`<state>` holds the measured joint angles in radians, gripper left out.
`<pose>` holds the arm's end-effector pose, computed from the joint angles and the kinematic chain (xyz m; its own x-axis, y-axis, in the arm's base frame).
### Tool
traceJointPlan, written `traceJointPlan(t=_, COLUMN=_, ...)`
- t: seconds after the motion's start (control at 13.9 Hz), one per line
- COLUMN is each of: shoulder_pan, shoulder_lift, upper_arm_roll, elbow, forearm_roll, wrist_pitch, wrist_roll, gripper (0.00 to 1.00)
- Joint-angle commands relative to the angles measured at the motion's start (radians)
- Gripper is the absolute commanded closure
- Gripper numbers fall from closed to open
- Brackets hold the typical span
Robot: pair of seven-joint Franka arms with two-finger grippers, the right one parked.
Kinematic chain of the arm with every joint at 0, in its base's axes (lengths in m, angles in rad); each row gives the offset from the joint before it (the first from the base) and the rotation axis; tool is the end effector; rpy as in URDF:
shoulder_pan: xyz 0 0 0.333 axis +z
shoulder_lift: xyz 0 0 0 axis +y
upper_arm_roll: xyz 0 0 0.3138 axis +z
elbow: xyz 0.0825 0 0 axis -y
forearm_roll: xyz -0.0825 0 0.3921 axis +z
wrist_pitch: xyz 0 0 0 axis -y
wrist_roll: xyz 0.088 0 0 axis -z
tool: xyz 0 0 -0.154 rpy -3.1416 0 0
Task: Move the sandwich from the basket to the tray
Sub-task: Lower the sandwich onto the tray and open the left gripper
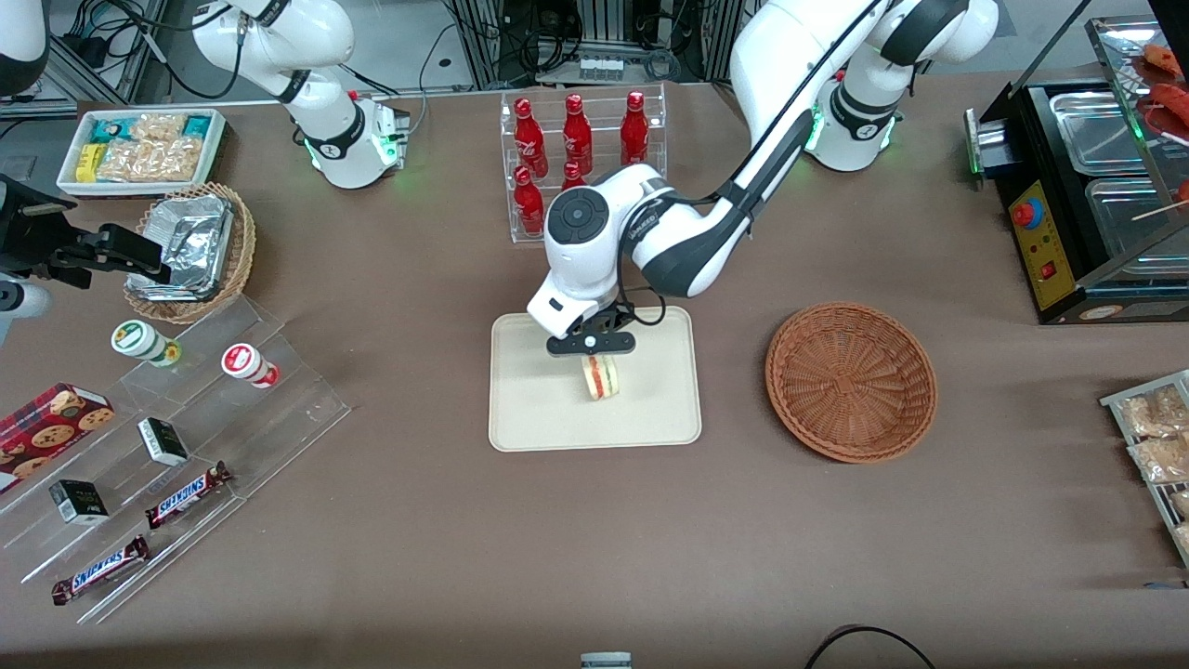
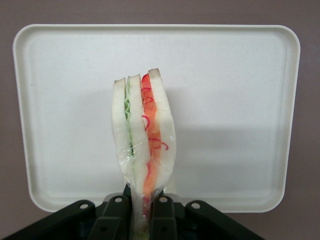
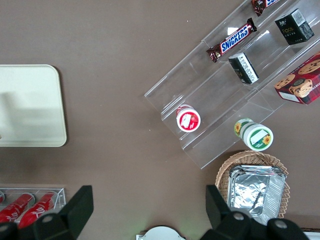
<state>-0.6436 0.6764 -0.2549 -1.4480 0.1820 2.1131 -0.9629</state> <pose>0.4840 -0.5413 0.2465 0.9996 0.0260 0.0055 0.0260 -0.9996 0.0109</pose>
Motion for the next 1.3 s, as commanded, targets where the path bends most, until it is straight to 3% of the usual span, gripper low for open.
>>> traceJointPlan(t=0.0, shoulder_pan=-0.016, shoulder_lift=0.044, upper_arm_roll=0.008, elbow=0.034, forearm_roll=0.031, wrist_pitch=0.03, wrist_roll=0.056, gripper=1.0)
traceJointPlan(t=0.43, shoulder_pan=-0.027, shoulder_lift=0.117, upper_arm_roll=0.008, elbow=0.031, forearm_roll=0.031, wrist_pitch=0.105, wrist_roll=0.138, gripper=1.0)
traceJointPlan(t=0.5, shoulder_pan=-0.027, shoulder_lift=0.117, upper_arm_roll=0.008, elbow=0.029, forearm_roll=0.028, wrist_pitch=0.105, wrist_roll=0.125, gripper=0.84)
traceJointPlan(t=0.65, shoulder_pan=-0.024, shoulder_lift=0.112, upper_arm_roll=0.009, elbow=0.029, forearm_roll=0.025, wrist_pitch=0.099, wrist_roll=0.125, gripper=0.01)
traceJointPlan(t=0.94, shoulder_pan=-0.016, shoulder_lift=0.051, upper_arm_roll=0.011, elbow=0.04, forearm_roll=0.019, wrist_pitch=0.032, wrist_roll=0.121, gripper=0.0)
traceJointPlan(t=1.22, shoulder_pan=0.021, shoulder_lift=-0.115, upper_arm_roll=0.016, elbow=0.038, forearm_roll=0.011, wrist_pitch=-0.125, wrist_roll=0.054, gripper=0.0)
